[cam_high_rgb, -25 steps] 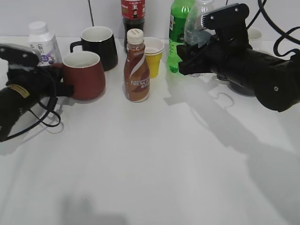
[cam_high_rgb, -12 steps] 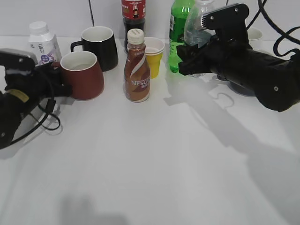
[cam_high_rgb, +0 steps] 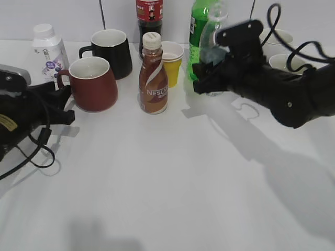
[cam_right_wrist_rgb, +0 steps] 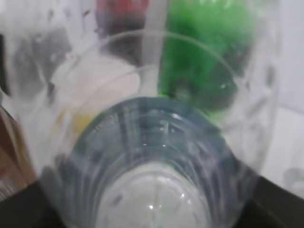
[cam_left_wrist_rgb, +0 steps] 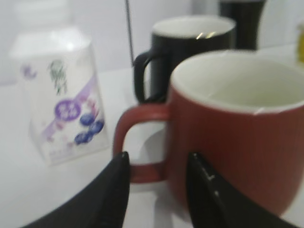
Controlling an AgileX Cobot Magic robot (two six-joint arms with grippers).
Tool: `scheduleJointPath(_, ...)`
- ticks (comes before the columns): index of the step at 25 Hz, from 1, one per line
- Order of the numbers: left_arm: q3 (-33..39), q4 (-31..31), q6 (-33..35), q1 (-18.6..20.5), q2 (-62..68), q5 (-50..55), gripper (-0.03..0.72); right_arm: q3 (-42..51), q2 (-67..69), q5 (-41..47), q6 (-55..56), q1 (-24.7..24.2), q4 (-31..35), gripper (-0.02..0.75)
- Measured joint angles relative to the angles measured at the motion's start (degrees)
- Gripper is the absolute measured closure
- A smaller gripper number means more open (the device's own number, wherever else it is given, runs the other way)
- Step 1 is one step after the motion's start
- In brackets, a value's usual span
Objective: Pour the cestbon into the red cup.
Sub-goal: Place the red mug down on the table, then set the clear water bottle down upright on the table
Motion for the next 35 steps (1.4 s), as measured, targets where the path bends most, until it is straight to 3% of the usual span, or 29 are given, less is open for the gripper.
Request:
scheduleJointPath(11,8.3,-1.3,-0.5,-0.6,-13.4,-0.1,0.379,-0.3,4.7,-0.7,1.8,0.0,0.5,0.27)
scheduleJointPath(13,8.7,-2.7,-1.4,-0.8,-16.1,1.1,0.379,-0.3,4.7,-1.0,1.9,0.0,0.6,0.216)
scheduleJointPath(17,8.8,-4.3,-2.4,-0.8,-22.3,8.6,0.379,-0.3,4.7,-1.0,2.1,0.0,0.8,0.136)
scheduleJointPath(26,8.8,-4.4,-2.8,-0.8,-36.6,25.6,0.379,-0.3,4.6,0.2,2.3,0.0,3.0,0.128)
scheduleJointPath(31,8.2,-4.4,-4.2,-0.8,-43.8,37.0,0.379,0.0,1.1,8.3,2.6,0.0,3.2,0.128)
scheduleJointPath(35,2.6,-4.7,-5.3,-0.8,-46.6,52.3,0.379,0.0,-2.5,17.8,5.3,0.0,3.2,0.128)
